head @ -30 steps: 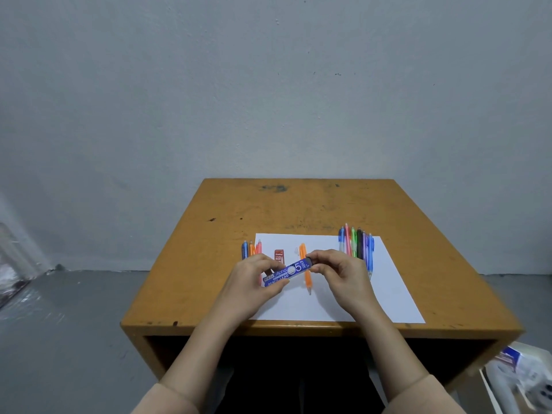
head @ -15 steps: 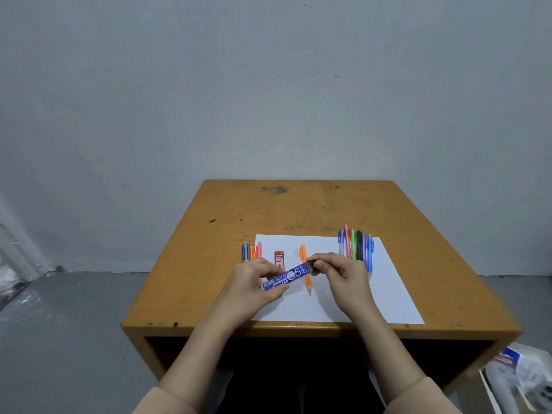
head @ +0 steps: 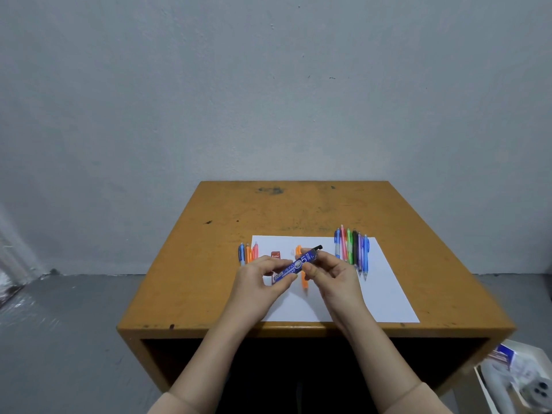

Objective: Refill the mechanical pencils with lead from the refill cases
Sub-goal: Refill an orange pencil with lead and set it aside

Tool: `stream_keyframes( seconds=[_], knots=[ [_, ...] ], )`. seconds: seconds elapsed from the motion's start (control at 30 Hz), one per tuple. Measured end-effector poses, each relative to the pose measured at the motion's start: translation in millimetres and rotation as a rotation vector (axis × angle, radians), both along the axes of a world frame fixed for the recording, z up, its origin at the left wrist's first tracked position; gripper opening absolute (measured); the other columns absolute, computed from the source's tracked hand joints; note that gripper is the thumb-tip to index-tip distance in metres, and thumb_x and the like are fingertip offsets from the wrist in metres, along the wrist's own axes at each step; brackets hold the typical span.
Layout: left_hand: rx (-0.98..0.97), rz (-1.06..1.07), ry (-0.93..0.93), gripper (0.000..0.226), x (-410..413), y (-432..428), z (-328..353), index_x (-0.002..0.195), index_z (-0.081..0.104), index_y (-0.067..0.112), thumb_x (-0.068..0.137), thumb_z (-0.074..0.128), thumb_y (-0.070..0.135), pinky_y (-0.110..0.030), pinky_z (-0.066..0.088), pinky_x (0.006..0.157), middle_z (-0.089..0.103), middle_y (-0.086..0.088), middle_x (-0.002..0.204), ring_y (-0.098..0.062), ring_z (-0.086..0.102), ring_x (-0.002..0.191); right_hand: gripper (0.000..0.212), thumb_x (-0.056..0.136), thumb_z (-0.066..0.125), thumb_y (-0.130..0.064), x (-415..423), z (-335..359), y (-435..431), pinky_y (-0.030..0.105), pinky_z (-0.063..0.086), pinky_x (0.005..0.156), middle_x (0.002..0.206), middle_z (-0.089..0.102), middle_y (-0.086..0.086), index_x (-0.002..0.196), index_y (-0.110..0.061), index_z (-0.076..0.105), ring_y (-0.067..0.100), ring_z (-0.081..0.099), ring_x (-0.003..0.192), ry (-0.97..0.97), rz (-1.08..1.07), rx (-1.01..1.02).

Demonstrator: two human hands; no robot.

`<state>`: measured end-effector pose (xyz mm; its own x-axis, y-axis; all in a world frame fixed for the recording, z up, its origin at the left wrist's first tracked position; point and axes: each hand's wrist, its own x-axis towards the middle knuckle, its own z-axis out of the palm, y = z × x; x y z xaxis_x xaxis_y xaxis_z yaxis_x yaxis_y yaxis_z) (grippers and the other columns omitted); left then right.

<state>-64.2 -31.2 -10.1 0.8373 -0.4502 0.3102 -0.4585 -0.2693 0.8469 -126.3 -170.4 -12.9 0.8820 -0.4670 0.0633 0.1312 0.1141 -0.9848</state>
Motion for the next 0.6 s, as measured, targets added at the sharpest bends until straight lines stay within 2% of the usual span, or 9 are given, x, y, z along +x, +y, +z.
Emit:
stream_keyframes(
  seconds=[0.1,0.2,0.33,0.4,0.5,0.6],
  knots=[
    [-0.044,0.068,0.078,0.022,-2.1,-2.8,2.3,0.107,0.072,0.018,0.085,0.069,0.022,-0.012,0.046,0.081,0.068,0.012,0.103,0.001,0.06,0.1,0.021,0.086,0.065,-0.006,-1.1,8.1,-2.8,0.016,0.053,0.071,0.09,0.074,-0.011,0.1,-0.022,0.068,0.001,0.067,0.088,-0.053,-0.045,-0.035],
    [-0.198,0.108,0.244,0.019,-4.7,-5.1,8.1,0.105,0.072,0.015,0.09,0.062,0.023,-0.007,0.046,0.073,0.071,0.007,0.102,-0.001,0.063,0.098,0.026,0.086,0.066,-0.009,-0.9,17.3,-7.0,0.015,0.053,0.072,0.087,0.072,-0.019,0.096,-0.033,0.065,-0.002,0.065,0.09,-0.077,-0.094,-0.161],
    [-0.388,0.071,0.467,0.025,-9.5,-7.7,17.0,0.095,0.071,0.015,0.097,0.048,0.026,-0.022,0.05,0.083,0.074,0.0,0.092,-0.011,0.069,0.091,0.036,0.085,0.068,-0.011,-1.0,25.1,-14.2,0.007,0.048,0.068,0.101,0.065,-0.003,0.102,-0.041,0.061,-0.006,0.057,0.091,-0.119,-0.05,-0.51],
    [-0.447,0.06,0.56,0.032,-10.5,-9.1,19.5,0.095,0.07,0.012,0.099,0.043,0.029,-0.03,0.05,0.089,0.075,-0.004,0.091,-0.016,0.069,0.092,0.039,0.086,0.068,-0.013,1.0,27.0,-19.9,0.009,0.048,0.072,0.102,0.059,-0.003,0.106,-0.045,0.059,-0.005,0.053,0.094,-0.13,-0.025,-0.691],
    [-0.505,0.032,0.677,0.04,-13.3,-11.7,23.9,0.099,0.068,0.009,0.101,0.037,0.034,-0.035,0.048,0.094,0.074,-0.008,0.094,-0.02,0.07,0.094,0.043,0.086,0.067,-0.009,4.8,28.1,-24.8,0.007,0.042,0.082,0.1,0.051,-0.007,0.117,-0.04,0.061,0.002,0.051,0.095,-0.167,-0.043,-0.936],
    [-0.574,-0.018,0.79,0.047,-18.4,-13.3,30.1,0.102,0.068,0.005,0.101,0.033,0.038,-0.034,0.047,0.089,0.073,-0.012,0.099,-0.022,0.07,0.095,0.053,0.083,0.061,0.011,6.3,26.0,-27.9,0.002,0.04,0.083,0.101,0.049,-0.001,0.123,-0.024,0.064,0.011,0.052,0.091,-0.288,-0.069,-1.138]
  ],
)
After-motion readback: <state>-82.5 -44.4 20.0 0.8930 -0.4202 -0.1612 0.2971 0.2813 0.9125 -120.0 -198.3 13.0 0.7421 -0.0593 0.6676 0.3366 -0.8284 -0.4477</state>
